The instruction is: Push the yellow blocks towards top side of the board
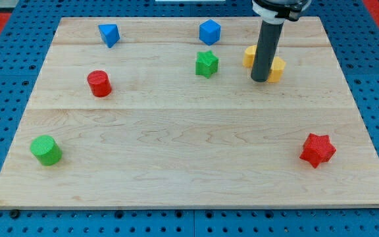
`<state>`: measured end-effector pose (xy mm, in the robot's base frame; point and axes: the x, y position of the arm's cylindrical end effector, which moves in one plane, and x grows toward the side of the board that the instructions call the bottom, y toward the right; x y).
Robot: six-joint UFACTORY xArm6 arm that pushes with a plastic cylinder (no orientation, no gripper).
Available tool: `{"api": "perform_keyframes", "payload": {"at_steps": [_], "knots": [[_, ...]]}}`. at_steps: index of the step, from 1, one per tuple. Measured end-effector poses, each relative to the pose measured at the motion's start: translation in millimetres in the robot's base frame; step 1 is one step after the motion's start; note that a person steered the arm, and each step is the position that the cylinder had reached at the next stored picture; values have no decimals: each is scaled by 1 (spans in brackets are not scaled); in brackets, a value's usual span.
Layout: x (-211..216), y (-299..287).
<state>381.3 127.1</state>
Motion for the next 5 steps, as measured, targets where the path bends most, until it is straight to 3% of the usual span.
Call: {"api": "perform_keyframes", "payload": {"at_steps": [3,5], "knots": [[8,83],[2,81]]}}
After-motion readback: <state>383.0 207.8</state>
